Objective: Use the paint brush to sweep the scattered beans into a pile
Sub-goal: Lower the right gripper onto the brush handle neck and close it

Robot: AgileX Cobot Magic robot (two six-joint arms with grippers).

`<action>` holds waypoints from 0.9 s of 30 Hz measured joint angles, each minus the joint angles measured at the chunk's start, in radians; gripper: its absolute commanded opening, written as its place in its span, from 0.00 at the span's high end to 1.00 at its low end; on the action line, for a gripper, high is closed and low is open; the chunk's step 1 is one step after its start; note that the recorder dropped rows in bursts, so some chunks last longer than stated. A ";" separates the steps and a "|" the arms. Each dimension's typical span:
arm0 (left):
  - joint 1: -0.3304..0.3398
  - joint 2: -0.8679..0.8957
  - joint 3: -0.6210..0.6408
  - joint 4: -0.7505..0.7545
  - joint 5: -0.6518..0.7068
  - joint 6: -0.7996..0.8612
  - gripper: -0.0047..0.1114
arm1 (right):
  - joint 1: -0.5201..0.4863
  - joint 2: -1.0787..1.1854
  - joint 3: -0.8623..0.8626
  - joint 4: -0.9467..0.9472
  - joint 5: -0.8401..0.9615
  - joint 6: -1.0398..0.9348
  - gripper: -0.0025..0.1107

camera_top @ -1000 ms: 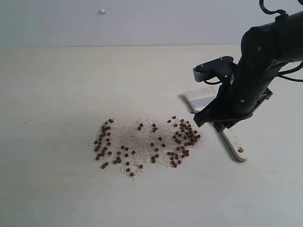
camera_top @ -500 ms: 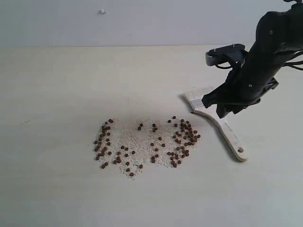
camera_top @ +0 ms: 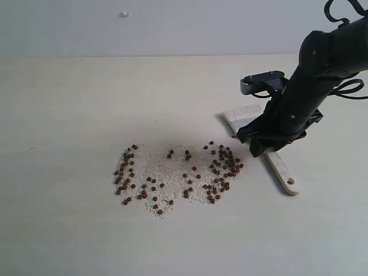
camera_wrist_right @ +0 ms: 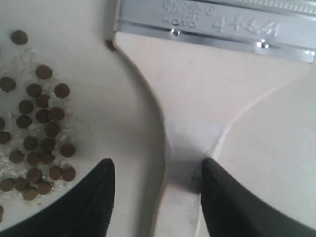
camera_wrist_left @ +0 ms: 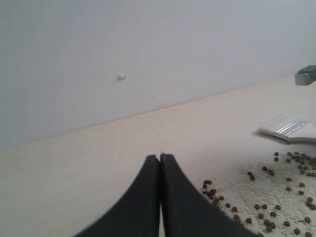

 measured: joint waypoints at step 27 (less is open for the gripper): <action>0.000 0.000 0.000 0.000 0.000 0.000 0.96 | 0.000 0.027 -0.067 -0.109 0.022 0.087 0.56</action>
